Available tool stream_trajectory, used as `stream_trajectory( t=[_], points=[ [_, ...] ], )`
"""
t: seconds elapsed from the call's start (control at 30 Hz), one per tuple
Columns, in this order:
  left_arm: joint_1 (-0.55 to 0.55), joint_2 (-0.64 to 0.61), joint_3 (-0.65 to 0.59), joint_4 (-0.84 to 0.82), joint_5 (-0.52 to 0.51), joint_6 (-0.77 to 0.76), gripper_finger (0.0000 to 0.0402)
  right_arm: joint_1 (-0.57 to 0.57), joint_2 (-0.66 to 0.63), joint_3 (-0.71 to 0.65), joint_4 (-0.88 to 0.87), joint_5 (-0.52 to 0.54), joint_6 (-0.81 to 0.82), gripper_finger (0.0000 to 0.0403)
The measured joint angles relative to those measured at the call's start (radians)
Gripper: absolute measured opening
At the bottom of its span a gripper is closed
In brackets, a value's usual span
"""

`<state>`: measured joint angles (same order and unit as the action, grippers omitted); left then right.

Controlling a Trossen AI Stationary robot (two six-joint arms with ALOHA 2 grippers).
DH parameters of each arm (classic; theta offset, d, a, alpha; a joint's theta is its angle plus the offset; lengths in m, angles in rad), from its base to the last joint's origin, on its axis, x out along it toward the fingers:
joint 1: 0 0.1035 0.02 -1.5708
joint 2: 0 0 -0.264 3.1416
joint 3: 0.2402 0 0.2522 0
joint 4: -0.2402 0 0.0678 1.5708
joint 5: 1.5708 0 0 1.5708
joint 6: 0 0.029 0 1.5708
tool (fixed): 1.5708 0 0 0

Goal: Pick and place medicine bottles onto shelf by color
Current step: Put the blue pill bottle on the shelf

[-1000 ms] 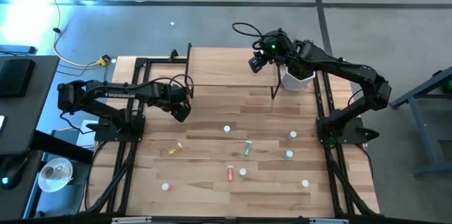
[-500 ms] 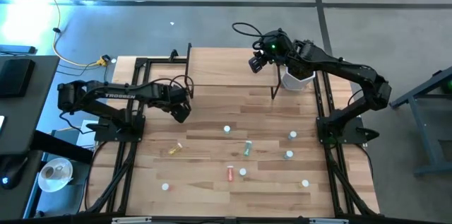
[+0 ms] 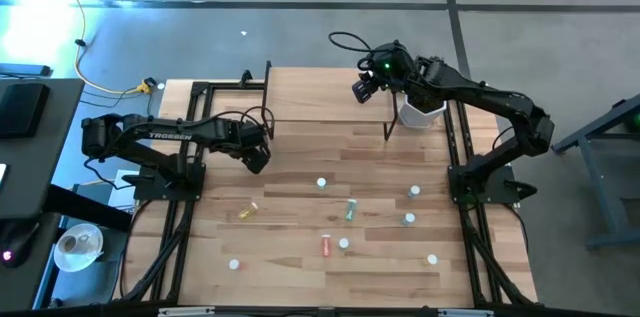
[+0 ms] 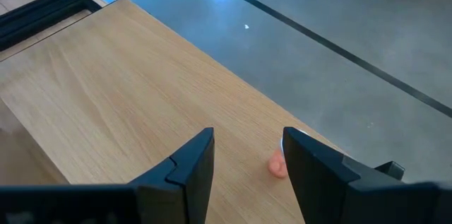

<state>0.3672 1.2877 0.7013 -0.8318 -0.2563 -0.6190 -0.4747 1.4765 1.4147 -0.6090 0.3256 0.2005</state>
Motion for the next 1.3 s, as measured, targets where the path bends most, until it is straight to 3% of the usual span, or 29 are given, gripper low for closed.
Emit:
stream_trajectory(
  t=[0.2,0.53,0.7,0.97,1.3],
  points=[
    [0.000,0.000,0.000,0.000,0.002,0.003,0.0165,0.000,0.000,0.000,0.000,0.000,0.000,0.0161],
    [0.000,-0.001,0.000,0.000,0.033,0.027,0.0107,0.000,0.000,0.000,0.000,0.000,0.000,0.0161],
    [-0.001,0.000,0.015,-0.014,0.055,0.071,0.0110,0.000,0.000,0.000,0.000,0.000,0.000,0.0161],
    [-0.001,-0.018,0.149,-0.146,0.061,0.180,0.0111,0.000,0.000,0.000,0.000,0.000,0.000,0.0161],
    [0.013,-0.047,0.390,-0.286,-0.074,0.270,0.0115,0.000,0.000,0.000,0.000,0.000,0.000,0.0161]
  ],
)
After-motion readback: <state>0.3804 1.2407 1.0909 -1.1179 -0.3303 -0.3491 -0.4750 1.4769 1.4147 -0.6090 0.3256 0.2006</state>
